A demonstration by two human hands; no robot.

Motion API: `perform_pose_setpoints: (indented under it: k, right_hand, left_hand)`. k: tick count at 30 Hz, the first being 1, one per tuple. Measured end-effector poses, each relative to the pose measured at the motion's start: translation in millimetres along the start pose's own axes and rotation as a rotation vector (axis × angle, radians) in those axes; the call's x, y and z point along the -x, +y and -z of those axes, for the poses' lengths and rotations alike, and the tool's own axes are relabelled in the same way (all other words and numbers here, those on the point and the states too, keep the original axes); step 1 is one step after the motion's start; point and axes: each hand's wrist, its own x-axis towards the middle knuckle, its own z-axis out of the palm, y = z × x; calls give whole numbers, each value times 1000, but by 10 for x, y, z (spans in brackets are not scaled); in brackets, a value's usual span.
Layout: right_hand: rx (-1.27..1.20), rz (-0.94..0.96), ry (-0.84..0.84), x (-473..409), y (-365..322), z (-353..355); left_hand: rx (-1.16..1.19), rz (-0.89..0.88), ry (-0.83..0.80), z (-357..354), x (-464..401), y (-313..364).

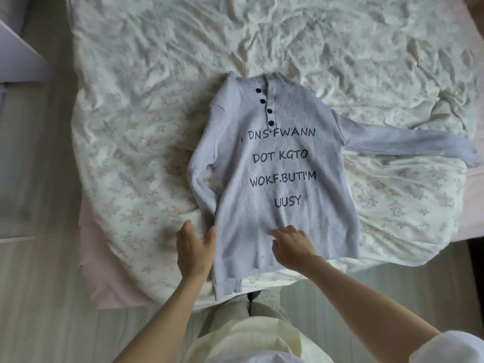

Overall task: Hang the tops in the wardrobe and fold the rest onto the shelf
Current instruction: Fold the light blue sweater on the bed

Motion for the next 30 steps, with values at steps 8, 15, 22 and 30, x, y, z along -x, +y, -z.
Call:
perform_pose_setpoints:
  k: [8,15,22,30]
  right_hand:
    - [-273,103,105,-252,-381,291]
    - [-313,137,113,-409,-461,495]
    - [-319,288,145,-724,-798,944]
    - [-167,422,122,-1259,-1339,1261]
  left_hand:
    - [435,280,-283,-42,-748,462]
    - [448,325,-238,109,-760,345]
    - [164,128,149,1013,-837,371]
    - [-271,26,239,1531,-1383,600]
